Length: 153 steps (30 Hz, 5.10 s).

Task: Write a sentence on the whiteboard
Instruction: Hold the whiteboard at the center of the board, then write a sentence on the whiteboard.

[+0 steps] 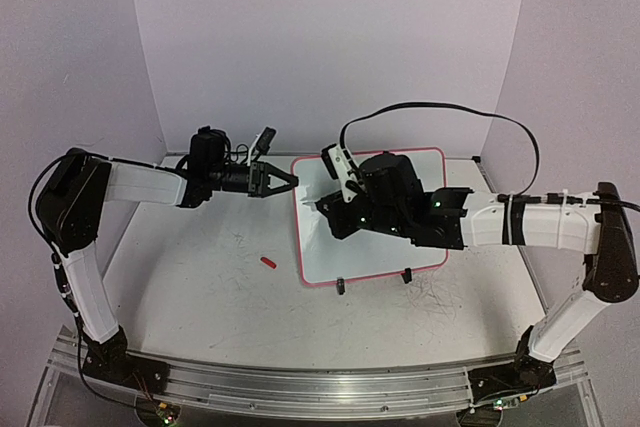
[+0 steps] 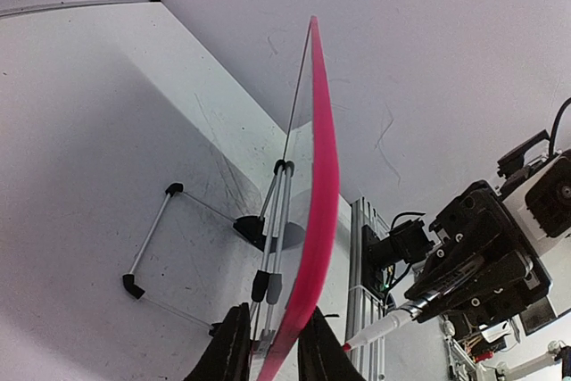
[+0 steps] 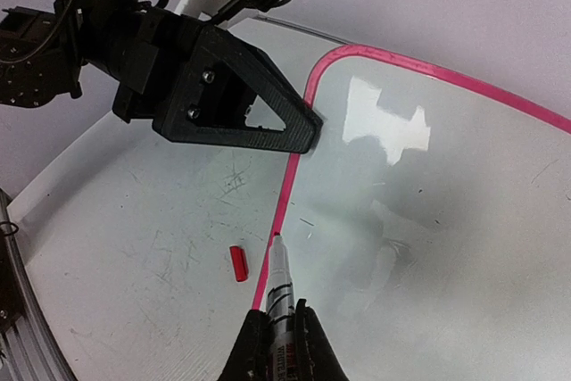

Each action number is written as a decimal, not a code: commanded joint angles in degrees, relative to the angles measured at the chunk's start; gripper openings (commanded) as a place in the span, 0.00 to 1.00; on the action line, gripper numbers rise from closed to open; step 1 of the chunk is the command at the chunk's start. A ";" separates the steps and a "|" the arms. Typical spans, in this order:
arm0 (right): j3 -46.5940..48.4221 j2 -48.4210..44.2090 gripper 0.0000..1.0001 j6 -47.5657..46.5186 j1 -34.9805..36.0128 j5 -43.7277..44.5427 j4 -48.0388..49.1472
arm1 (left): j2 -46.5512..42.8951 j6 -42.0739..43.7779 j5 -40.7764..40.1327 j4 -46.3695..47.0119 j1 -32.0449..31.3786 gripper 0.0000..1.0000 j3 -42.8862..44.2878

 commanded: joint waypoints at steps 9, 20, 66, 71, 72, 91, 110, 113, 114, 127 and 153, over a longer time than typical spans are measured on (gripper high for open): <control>3.59 2.92 0.00 -0.61 0.71 4.46 2.60 | 0.69 0.37 1.71 1.34 -0.95 0.10 2.07; 4.24 4.26 0.00 -0.35 0.70 6.21 3.48 | 0.05 1.17 1.45 1.43 -1.09 0.00 1.19; 1.34 5.55 0.00 3.00 1.73 7.61 1.98 | -1.24 2.66 2.14 1.42 -1.36 0.00 0.57; 0.65 5.38 0.00 3.65 2.07 7.72 1.68 | -1.36 2.59 2.10 1.44 -1.35 0.00 0.57; 0.49 5.37 0.00 3.78 2.21 7.70 1.65 | -1.38 2.60 2.07 1.42 -1.36 0.00 0.54; 1.66 2.84 0.00 4.66 2.81 10.83 4.90 | -1.70 2.62 2.06 1.40 -1.39 0.00 0.44; 4.56 5.90 0.00 2.91 2.80 13.14 5.36 | -1.66 2.57 2.14 1.41 -1.34 0.00 0.37; 4.56 6.37 0.00 3.34 2.77 13.46 4.87 | -1.66 2.57 2.14 1.40 -1.34 0.00 0.37; 4.48 6.47 0.00 3.53 2.76 13.69 4.70 | -1.70 2.57 2.14 1.39 -1.34 0.00 0.36; 4.34 7.47 0.00 5.02 2.79 15.00 2.29 | -1.92 2.57 2.14 1.43 -1.34 0.00 0.31; -0.39 6.25 0.00 9.14 3.28 13.20 0.42 | -2.12 2.66 2.22 1.44 -1.35 0.00 0.31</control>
